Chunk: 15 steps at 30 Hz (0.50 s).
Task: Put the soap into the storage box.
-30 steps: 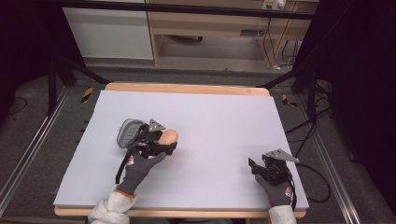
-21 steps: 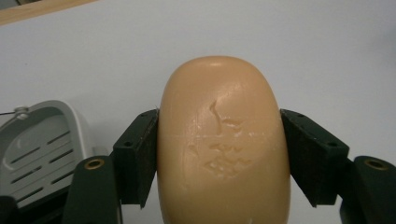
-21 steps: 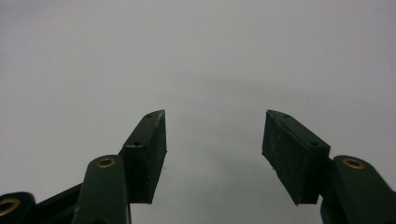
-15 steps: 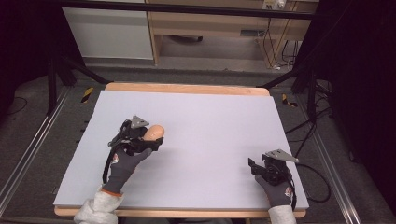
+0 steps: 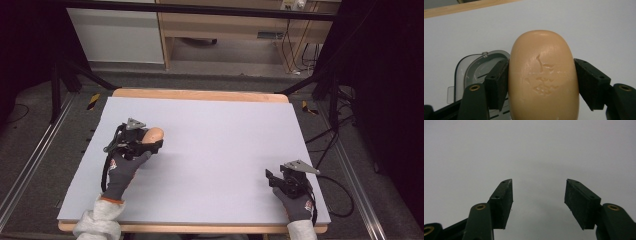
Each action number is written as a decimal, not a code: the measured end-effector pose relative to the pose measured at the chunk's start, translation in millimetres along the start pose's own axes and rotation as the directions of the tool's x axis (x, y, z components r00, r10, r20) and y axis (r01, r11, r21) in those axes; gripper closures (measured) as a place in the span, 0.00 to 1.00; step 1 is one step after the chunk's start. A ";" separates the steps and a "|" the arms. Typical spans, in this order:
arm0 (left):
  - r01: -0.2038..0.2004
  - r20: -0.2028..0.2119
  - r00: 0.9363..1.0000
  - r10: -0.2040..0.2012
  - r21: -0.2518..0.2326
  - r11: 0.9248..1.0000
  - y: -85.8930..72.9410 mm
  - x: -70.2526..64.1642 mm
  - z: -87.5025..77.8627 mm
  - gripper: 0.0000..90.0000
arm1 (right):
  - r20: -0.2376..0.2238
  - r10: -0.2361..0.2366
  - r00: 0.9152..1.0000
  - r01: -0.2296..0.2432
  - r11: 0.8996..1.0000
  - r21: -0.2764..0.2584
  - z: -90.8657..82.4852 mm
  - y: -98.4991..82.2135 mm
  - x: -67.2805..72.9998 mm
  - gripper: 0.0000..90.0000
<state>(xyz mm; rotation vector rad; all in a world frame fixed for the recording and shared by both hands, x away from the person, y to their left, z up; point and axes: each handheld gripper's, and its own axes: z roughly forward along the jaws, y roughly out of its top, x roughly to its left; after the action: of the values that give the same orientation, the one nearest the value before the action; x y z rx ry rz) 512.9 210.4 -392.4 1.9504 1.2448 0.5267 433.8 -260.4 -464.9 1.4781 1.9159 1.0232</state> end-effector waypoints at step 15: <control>0.030 -0.037 0.999 -0.030 0.004 1.000 -3.3 22.1 4.5 0.35 | 0.002 -0.010 1.000 0.010 1.000 0.001 1.0 0.0 0.8 0.44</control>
<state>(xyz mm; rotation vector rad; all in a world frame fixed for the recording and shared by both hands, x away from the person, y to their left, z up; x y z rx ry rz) 523.8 229.4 -398.9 1.9308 1.2972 0.5478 434.3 -259.4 -465.5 1.4685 1.9208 1.0165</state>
